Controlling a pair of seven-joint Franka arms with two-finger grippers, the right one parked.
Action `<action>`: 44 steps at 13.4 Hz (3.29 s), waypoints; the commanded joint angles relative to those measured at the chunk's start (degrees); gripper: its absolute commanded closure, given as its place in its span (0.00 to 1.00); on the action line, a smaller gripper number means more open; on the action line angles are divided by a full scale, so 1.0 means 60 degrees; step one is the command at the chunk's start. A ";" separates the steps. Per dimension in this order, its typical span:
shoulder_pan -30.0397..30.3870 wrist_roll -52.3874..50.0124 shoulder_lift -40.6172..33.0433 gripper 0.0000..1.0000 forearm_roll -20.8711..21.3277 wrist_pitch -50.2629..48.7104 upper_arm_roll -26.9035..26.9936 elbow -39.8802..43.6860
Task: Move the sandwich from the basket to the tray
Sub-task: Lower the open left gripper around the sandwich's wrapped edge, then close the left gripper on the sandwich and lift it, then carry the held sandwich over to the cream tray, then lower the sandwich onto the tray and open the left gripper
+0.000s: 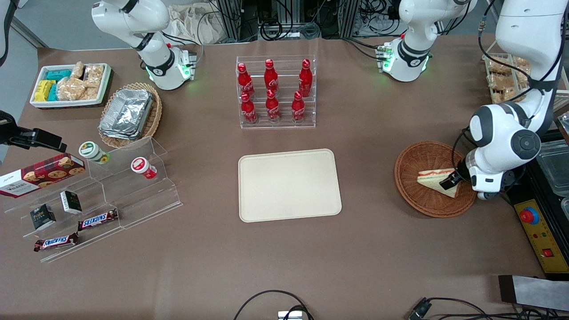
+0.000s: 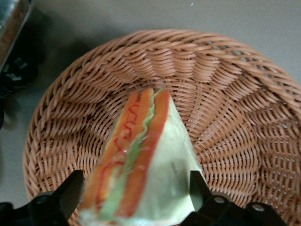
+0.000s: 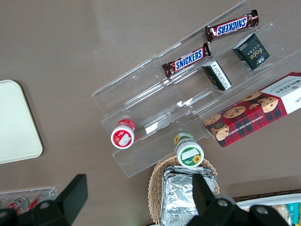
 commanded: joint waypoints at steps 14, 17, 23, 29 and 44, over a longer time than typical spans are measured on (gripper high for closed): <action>-0.0025 0.1151 -0.0760 1.00 0.0144 -0.3215 -0.0523 0.2285; -0.0054 0.1461 -0.0556 1.00 0.0144 -0.5984 -0.1254 0.4656; -0.2261 0.1329 -0.0073 1.00 0.0173 -0.7661 -0.1638 0.6787; -0.4811 0.0421 0.2018 1.00 0.0071 -0.6801 -0.1638 0.7474; -0.5855 0.1239 0.4836 1.00 0.1273 -0.3254 -0.1594 0.7623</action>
